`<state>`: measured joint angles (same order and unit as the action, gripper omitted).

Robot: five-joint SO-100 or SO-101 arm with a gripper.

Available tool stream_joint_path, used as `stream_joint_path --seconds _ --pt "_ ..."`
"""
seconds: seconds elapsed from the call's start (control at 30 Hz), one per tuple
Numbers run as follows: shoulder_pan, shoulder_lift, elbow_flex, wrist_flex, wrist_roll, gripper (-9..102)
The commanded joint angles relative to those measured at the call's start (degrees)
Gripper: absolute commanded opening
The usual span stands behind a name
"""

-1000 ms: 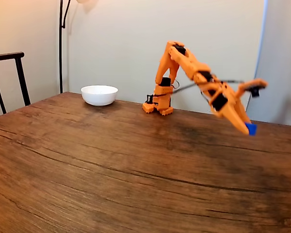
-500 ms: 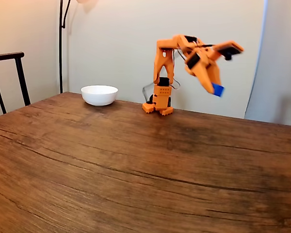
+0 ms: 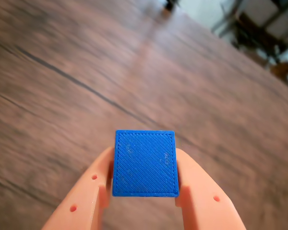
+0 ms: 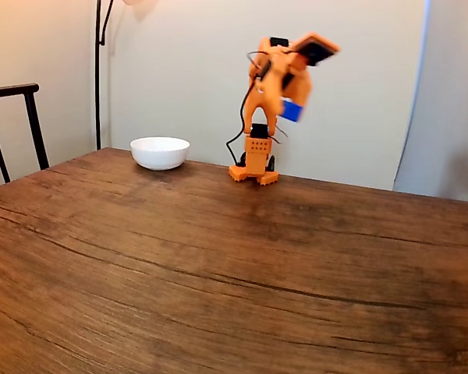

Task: Grasp the cube and drop it in the bowl

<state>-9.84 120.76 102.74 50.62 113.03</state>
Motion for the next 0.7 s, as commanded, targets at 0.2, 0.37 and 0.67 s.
stream_joint_path --seconds 0.2,0.37,0.67 --pt "12.74 14.5 1.49 14.5 2.64 8" --pt "22.5 23.99 6.68 17.93 3.08 8" --pt "42.63 41.57 18.9 25.84 2.2 8"
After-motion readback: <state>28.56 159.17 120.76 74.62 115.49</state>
